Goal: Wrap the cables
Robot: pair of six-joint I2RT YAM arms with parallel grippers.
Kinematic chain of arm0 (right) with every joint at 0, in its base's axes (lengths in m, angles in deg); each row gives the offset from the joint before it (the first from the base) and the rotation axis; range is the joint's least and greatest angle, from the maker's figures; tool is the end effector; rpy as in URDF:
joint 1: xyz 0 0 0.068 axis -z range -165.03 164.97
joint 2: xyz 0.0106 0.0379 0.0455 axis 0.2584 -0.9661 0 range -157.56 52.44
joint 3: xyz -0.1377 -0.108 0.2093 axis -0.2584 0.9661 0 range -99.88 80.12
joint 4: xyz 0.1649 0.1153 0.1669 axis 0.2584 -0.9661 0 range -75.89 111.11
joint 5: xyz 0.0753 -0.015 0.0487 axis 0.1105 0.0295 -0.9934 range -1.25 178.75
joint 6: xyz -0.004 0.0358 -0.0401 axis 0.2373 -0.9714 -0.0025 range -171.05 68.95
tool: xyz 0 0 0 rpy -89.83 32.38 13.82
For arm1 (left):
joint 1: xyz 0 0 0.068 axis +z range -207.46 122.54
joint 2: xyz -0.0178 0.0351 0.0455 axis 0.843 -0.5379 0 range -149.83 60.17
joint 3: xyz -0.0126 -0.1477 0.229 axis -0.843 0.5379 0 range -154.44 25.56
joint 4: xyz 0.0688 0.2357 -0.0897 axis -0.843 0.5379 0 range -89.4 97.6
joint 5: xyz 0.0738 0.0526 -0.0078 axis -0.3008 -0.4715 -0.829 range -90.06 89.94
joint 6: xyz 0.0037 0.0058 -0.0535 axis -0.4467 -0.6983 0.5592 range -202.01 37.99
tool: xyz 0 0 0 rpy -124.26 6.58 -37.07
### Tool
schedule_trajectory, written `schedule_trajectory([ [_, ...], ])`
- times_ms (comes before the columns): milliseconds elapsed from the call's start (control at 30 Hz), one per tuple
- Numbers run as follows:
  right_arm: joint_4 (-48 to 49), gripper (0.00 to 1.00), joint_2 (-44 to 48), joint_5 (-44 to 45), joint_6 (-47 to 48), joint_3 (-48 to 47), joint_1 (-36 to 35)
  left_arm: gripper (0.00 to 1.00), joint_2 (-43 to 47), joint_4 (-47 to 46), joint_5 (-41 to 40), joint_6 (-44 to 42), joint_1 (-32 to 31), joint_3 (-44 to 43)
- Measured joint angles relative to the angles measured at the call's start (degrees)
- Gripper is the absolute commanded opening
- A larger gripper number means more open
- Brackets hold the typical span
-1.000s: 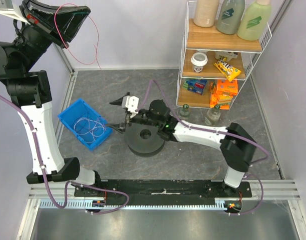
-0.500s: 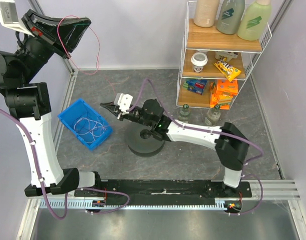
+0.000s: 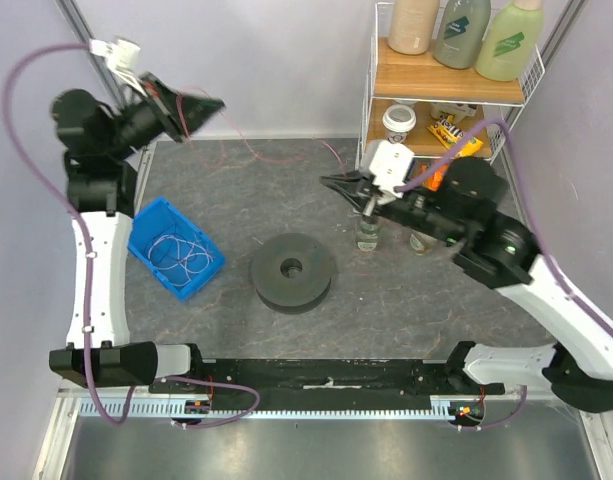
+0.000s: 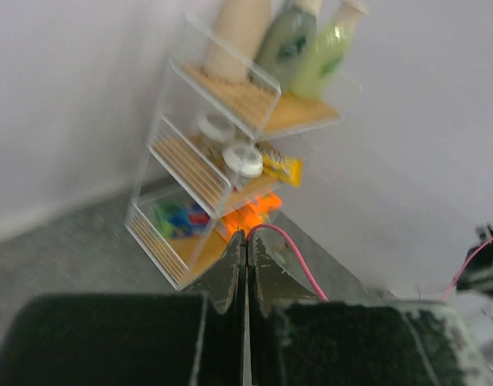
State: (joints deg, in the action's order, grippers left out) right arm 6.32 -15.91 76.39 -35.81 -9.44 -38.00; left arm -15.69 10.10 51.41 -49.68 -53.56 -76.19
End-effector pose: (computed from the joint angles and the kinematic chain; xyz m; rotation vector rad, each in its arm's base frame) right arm 0.1369 0.1941 0.5156 -0.9839 1.1312 0.6909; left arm 0.2434 -0.0114 0.5576 0.3715 1.4191 -0.9811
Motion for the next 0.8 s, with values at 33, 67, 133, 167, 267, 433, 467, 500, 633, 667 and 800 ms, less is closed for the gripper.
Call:
schedule_trajectory([
  [33,-4.68,0.00,1.84,0.72,0.00,-0.98,0.50,0.02,0.72,-1.40,0.63,1.03,-1.09,4.46],
  [67,-8.00,0.00,3.30,0.98,-0.02,-0.98,0.92,0.02,1.49,-2.86,1.27,1.79,-2.67,8.68],
  [133,-14.64,0.00,7.04,1.25,0.02,1.84,2.40,0.02,2.82,-4.57,2.21,2.25,-7.78,16.96],
  [167,-17.38,0.00,9.16,1.40,0.31,4.70,3.43,0.02,3.13,-4.92,2.67,2.23,-10.84,20.20],
  [267,-23.19,0.00,12.68,2.19,2.36,14.58,5.97,0.02,3.48,-4.70,3.04,1.29,-18.60,26.10],
  [433,-28.44,0.87,9.97,2.99,7.17,25.79,10.38,0.02,5.84,-3.69,1.57,-1.62,-26.58,32.98],
  [467,-29.57,0.96,9.40,3.21,7.69,27.28,11.28,0.02,6.32,-3.37,0.79,-1.95,-27.15,33.94],
  [500,-30.32,0.98,9.22,3.34,8.17,28.09,11.98,0.02,6.47,-3.02,0.00,-2.03,-27.47,34.40],
  [633,-31.17,0.98,10.34,1.62,9.18,28.28,13.07,0.02,5.75,-1.27,-3.15,-1.70,-27.67,34.97],
  [667,-31.10,0.98,10.62,0.68,8.81,27.56,13.07,0.02,5.42,-0.98,-3.56,-1.27,-27.65,35.08],
  [800,-27.96,0.96,10.69,-4.55,7.28,23.52,13.07,0.02,4.22,0.50,-5.18,1.90,-27.67,36.48],
])
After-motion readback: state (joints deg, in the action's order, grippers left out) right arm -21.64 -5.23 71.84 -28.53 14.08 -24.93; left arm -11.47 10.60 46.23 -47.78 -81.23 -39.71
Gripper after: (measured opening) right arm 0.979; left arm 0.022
